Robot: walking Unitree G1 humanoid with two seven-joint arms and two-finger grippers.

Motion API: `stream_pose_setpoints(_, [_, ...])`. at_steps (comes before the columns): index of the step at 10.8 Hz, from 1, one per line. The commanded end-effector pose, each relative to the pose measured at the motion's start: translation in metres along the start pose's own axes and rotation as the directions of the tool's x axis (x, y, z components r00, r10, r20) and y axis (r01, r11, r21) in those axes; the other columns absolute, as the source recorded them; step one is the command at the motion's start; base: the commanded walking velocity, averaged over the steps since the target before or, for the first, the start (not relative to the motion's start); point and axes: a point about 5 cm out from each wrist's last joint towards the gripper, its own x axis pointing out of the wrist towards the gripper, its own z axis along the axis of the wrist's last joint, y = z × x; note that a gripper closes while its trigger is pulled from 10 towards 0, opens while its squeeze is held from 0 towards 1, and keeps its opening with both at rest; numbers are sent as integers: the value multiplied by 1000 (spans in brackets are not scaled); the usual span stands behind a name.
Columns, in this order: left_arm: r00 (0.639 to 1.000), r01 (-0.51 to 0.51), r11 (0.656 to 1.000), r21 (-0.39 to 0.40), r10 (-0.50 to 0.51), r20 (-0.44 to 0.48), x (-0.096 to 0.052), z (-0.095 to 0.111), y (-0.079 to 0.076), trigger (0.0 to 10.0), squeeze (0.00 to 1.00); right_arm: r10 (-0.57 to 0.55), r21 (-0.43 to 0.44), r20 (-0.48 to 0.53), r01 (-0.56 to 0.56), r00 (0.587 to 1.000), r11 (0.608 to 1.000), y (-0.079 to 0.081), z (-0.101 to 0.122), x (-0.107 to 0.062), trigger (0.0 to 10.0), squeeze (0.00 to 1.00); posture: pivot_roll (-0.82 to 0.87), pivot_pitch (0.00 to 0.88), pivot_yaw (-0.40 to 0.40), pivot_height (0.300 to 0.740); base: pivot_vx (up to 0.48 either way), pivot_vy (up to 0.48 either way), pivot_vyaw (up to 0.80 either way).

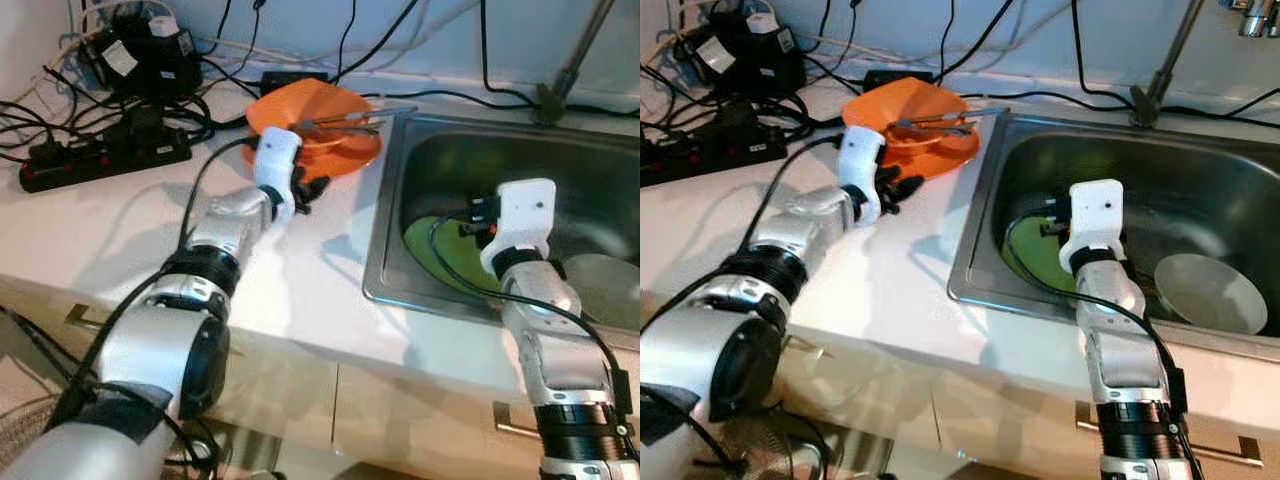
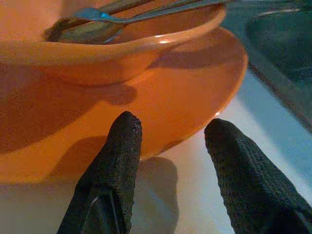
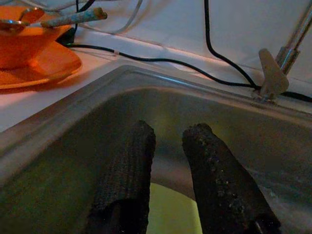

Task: Kitchen organization

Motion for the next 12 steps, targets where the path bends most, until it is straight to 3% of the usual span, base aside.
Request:
stream_pose_setpoints(1, [998,-63,998,-29,63,-18,-3,4,11,10000,0,8,6,2,-8,1000,1000,3,0,0,10000,0,8,107,27,740,0,0,0])
stream_pose_setpoints(3, [994,-98,995,-36,100,46,-3,21,14,10000,0,2,5,-2,-2,1000,1000,1,-3,-2,10000,0,3,104,32,740,0,0,0])
stream_pose_setpoints(5, [991,-130,991,-14,130,36,-4,25,17,10000,0,1,9,-3,-1,1000,1000,2,-4,-5,10000,0,-4,100,37,740,0,0,0])
stream_pose_setpoints(8, [988,-147,989,3,147,-44,-3,13,16,10000,0,-4,16,-13,5,1000,1000,3,-5,-7,10000,0,-7,129,36,740,0,0,0])
stream_pose_setpoints(12, [975,-121,993,4,119,-189,-6,-23,15,10000,0,1,22,-36,0,999,1000,6,-10,-8,10000,0,25,148,33,740,0,0,0])
